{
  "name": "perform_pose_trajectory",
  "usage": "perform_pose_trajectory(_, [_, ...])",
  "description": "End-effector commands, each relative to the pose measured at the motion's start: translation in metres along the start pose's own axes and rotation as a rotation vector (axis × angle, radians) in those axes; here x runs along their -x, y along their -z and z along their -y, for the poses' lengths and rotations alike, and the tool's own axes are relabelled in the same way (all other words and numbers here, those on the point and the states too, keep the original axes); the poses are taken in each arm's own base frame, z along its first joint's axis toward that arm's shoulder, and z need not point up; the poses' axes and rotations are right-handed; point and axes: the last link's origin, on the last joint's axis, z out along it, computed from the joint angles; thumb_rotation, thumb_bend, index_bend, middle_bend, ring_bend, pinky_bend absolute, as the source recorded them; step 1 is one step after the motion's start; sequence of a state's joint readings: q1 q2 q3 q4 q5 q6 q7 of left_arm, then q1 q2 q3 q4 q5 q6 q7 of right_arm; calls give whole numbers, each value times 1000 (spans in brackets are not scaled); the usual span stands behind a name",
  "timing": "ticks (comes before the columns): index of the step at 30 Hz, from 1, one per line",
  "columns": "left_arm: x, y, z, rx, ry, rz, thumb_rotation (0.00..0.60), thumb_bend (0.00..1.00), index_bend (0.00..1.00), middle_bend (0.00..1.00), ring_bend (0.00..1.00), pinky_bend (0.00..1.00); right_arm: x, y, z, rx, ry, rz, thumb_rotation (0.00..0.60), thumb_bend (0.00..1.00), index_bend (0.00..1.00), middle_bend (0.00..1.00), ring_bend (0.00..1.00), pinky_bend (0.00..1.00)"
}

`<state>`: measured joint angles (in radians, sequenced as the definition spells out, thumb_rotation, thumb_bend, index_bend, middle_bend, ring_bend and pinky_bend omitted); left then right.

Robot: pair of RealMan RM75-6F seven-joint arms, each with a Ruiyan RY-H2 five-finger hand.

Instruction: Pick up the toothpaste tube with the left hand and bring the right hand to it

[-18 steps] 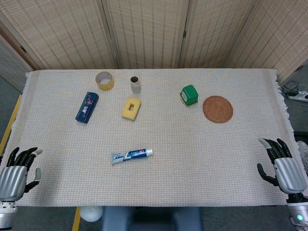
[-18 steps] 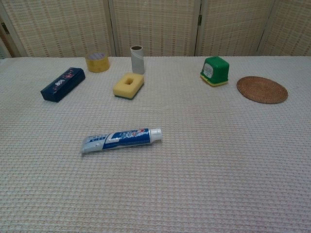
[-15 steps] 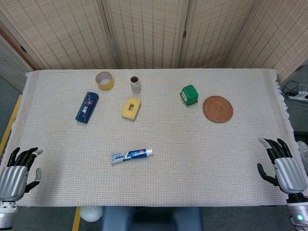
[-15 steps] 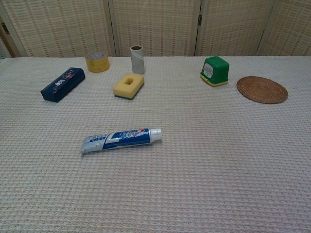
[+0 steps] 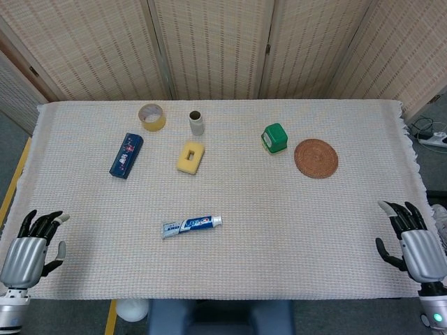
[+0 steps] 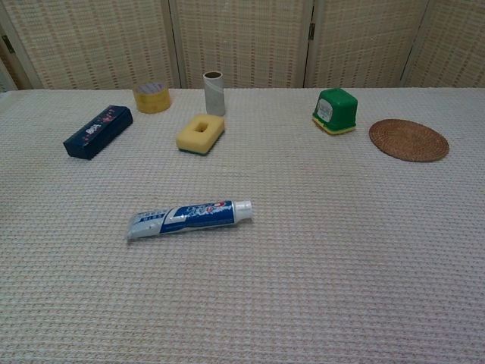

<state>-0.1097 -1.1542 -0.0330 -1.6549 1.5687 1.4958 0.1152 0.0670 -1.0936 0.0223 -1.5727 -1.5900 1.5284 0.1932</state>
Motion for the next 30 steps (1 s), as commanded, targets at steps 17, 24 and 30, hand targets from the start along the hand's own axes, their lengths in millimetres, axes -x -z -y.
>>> perform_pose_trajectory(17, [23,-99,-97,425,40,100,600,353,213,193,195,49,-5,-1,5,-13,12,-8,600,510,44,147,113,19])
perform_pose_trajectory(24, [53,-117,-137,509,16,175,600,339,188,183,180,41,-5,1,3,0,12,-6,600,510,44,147,114,19])
perform_pose_trajectory(30, [75,-127,-161,534,6,202,600,339,185,181,179,40,-3,1,2,2,12,-1,600,510,44,145,114,19])
